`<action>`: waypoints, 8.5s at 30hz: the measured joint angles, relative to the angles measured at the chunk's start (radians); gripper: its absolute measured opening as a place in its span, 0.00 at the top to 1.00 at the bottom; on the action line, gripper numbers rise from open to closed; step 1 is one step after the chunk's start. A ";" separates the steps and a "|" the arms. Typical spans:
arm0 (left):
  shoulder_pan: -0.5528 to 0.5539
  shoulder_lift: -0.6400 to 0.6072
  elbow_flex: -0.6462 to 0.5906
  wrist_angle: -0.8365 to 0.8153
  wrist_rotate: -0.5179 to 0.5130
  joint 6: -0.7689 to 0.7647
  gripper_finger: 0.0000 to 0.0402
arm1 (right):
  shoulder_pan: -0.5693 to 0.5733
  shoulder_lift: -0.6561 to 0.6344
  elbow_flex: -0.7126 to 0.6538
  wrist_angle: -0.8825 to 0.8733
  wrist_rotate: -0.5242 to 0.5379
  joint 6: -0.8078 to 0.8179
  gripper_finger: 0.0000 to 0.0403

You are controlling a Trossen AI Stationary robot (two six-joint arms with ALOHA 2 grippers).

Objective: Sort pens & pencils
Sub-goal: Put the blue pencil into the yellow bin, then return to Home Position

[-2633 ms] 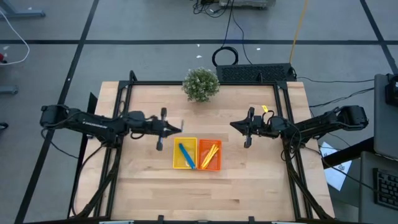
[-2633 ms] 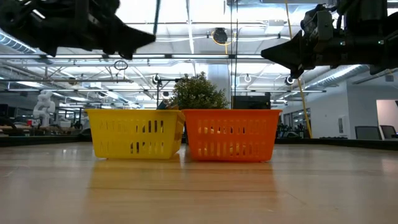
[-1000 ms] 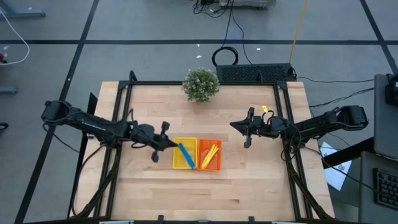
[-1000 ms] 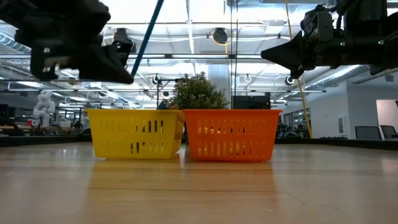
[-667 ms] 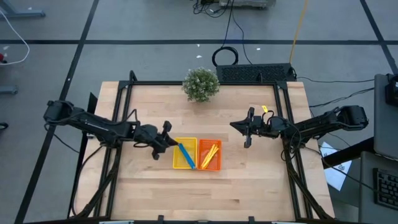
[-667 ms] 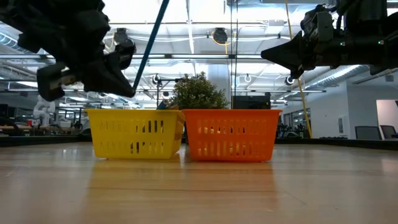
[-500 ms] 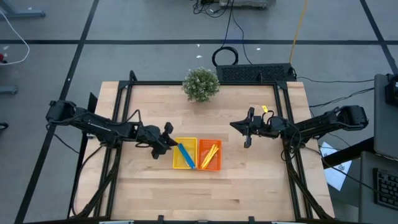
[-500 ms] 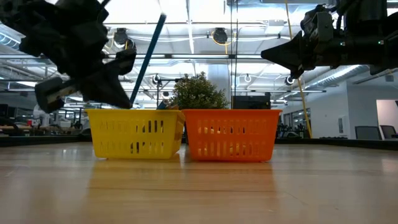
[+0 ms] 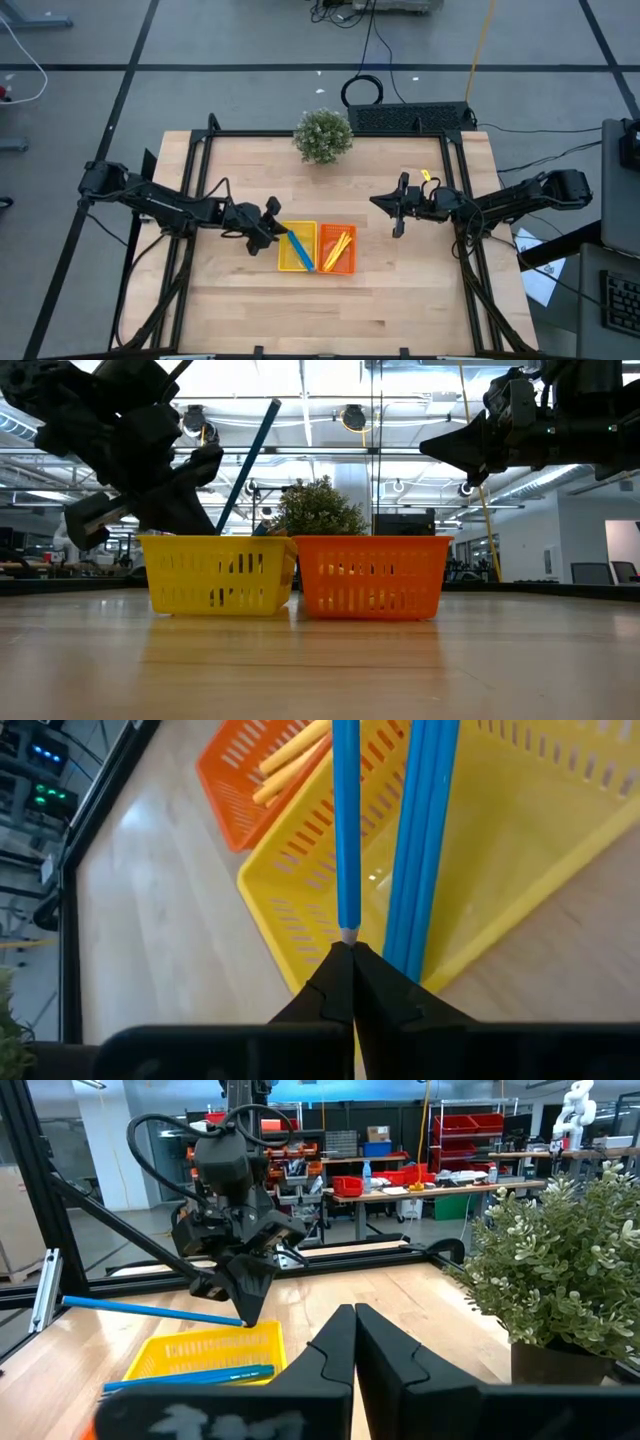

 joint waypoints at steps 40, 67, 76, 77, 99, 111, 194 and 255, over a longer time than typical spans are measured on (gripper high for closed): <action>0.000 0.000 0.000 -0.077 -0.025 -0.106 0.96 | 0.000 0.000 0.000 0.000 0.000 0.000 1.00; 0.000 0.000 0.000 -0.068 -0.029 -0.135 0.78 | 0.000 0.000 0.000 0.000 0.000 0.000 1.00; 0.000 0.000 0.000 0.061 -0.034 -0.135 0.78 | 0.000 0.000 0.000 0.000 0.000 0.000 1.00; 0.000 0.000 0.000 0.074 -0.034 -0.135 0.78 | 0.000 0.000 0.000 0.000 0.000 0.000 1.00; 0.145 -0.605 0.287 -0.397 -0.159 -0.580 0.98 | 0.000 0.000 0.000 0.000 0.000 0.000 1.00; 0.243 -0.913 -0.035 -0.262 -0.111 -0.721 1.00 | 0.000 0.000 0.000 0.000 0.000 0.000 1.00; 0.171 -1.243 -0.404 -0.183 0.051 -0.755 0.94 | -0.031 -0.844 -0.167 -0.696 -0.099 0.137 1.00; 0.171 -1.243 -0.404 -0.182 0.052 -0.756 0.94 | 0.010 -1.000 -0.178 -1.000 -0.104 -0.038 1.00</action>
